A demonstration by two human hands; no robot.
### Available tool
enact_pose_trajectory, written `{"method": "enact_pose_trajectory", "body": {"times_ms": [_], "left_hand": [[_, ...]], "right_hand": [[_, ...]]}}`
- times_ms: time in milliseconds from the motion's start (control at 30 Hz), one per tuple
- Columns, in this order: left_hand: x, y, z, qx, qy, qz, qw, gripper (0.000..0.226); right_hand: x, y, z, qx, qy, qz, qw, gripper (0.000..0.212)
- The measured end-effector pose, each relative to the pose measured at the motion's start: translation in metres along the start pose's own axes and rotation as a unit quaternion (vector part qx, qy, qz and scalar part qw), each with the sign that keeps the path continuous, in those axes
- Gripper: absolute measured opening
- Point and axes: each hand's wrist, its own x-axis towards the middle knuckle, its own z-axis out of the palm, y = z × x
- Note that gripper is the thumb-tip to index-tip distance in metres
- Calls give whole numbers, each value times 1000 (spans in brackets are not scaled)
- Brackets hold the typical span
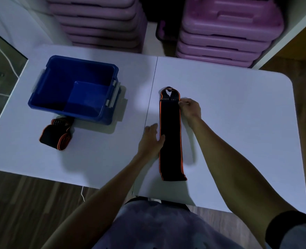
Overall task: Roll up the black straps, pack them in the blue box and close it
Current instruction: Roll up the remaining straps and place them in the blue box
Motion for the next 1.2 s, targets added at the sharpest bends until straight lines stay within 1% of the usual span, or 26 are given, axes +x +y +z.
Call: {"method": "enact_pose_trajectory", "body": {"times_ms": [33,100,167,233,367,467,533,633,733,800,867,933,967,1033,1067,1133,1200], "left_hand": [[12,3,-2,18,-9,11,1000,42],[33,10,-5,78,-34,23,996,50],[46,16,-7,175,-53,40,982,61],[50,16,-6,256,-44,66,963,67],[51,9,-1,302,-23,94,948,68],[57,12,-1,304,-48,92,947,72],[59,16,-3,267,-62,76,959,75],[61,14,-3,199,-67,56,976,80],[65,14,-4,159,-80,60,982,82],[70,20,-5,144,-87,69,983,81],[76,26,-9,122,-92,69,986,73],[74,30,-12,65,-63,57,994,55],[68,29,-13,24,-46,37,998,49],[50,23,-12,-37,-34,-1,999,48],[35,22,-12,-71,-40,-25,996,46],[-1,21,-13,-169,-74,-61,981,30],[-32,17,-9,-210,-102,-67,970,30]], "right_hand": [[-1,1,-1,10,-7,-2,1000,24],[-2,2,-3,19,-18,-3,1000,21],[-1,5,-6,4,-26,-4,1000,20],[1,8,-8,-9,-24,-2,1000,20],[5,6,-12,-48,-13,4,999,12],[6,0,-13,-111,-3,-2,994,17],[4,-1,-14,-136,-1,-5,991,21],[-5,4,-17,-120,-6,-20,993,16],[-16,11,-19,-98,-37,-54,993,26],[-18,13,-22,-83,-66,-61,992,34],[-15,16,-25,-64,-88,-56,992,40],[-19,18,-27,-46,-88,-38,994,42],[-25,20,-29,-35,-83,-29,996,42],[-45,22,-33,-20,-75,-30,997,37],[-57,26,-34,-26,-75,-33,996,34],[-85,37,-37,-44,-75,-25,996,32],[-111,53,-38,-57,-81,-21,995,36]]}}
